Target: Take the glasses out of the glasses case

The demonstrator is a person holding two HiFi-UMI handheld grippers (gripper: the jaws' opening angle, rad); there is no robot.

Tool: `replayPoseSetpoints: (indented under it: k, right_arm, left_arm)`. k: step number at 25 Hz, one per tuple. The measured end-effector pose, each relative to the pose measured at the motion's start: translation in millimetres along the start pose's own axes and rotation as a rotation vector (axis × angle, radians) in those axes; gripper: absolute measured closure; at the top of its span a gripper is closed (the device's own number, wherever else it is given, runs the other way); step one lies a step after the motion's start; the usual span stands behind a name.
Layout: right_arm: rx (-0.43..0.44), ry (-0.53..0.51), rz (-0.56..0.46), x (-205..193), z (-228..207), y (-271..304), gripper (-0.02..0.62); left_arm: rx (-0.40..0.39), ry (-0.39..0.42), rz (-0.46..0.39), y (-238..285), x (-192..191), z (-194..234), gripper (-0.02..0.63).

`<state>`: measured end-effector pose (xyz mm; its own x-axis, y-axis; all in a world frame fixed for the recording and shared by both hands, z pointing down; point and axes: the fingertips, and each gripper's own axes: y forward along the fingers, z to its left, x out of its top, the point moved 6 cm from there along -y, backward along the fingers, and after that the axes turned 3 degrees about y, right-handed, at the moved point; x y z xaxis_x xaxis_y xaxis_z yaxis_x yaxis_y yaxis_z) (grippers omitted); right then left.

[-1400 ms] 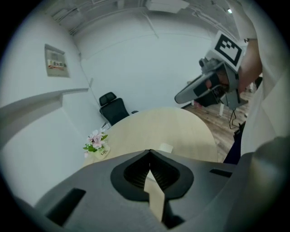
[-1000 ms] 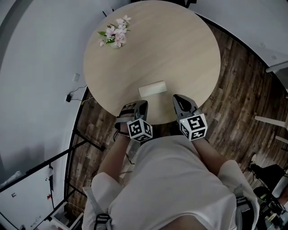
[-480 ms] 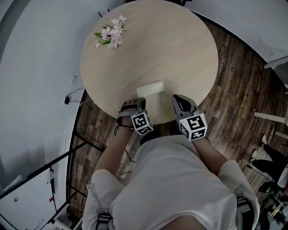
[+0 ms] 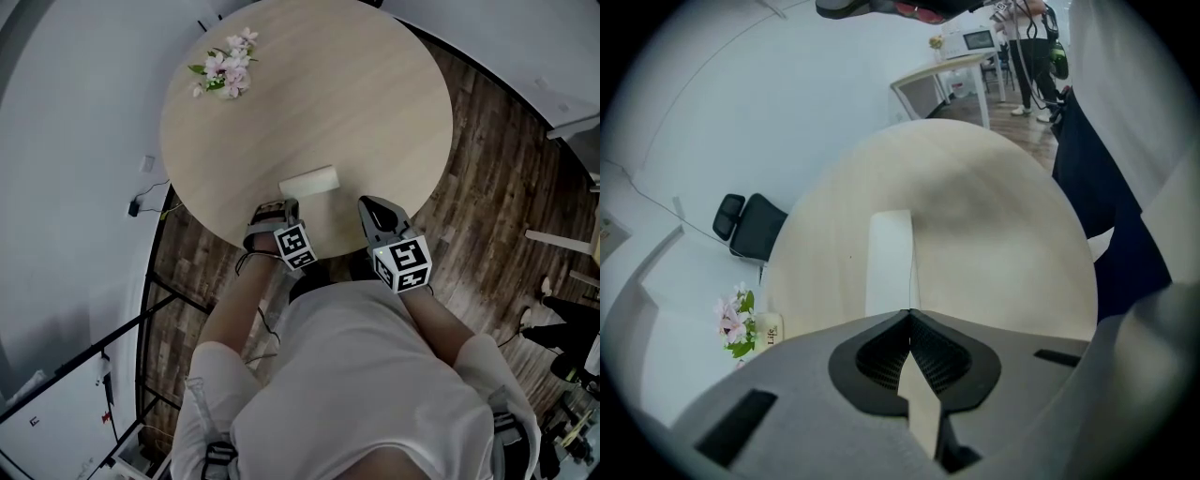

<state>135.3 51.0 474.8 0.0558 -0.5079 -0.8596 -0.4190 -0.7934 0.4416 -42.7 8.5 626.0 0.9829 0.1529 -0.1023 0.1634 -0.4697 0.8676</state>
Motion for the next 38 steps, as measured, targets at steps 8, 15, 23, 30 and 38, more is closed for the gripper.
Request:
replayPoseSetpoints:
  k: [8,15,23,30,38]
  right_arm:
    - [-0.001,0.005,0.010,-0.4,-1.1,5.9,0.581]
    - [-0.003,0.009,0.025,-2.4,-2.3,8.8,0.581]
    - [-0.004,0.019,0.042,-4.7,-2.5,16.5,0.581]
    - [0.035,-0.017,0.092,-12.2,-1.9,29.1,0.581]
    - [0.095,-0.431,0.210,-22.6,8.9,60.0,0.581]
  left_arm:
    - [0.004,0.000,0.029,15.4,-7.2,-0.6,0.601]
    - [-0.009,-0.009,0.034,22.9,-6.9,-5.7,0.601]
    - [-0.001,-0.001,0.040,29.3,-9.9,-7.1,0.601]
    - [0.009,-0.025,0.031,29.3,-7.7,-8.2,0.601]
    - [-0.008,-0.012,0.025,29.8,-9.0,-7.3,0.601]
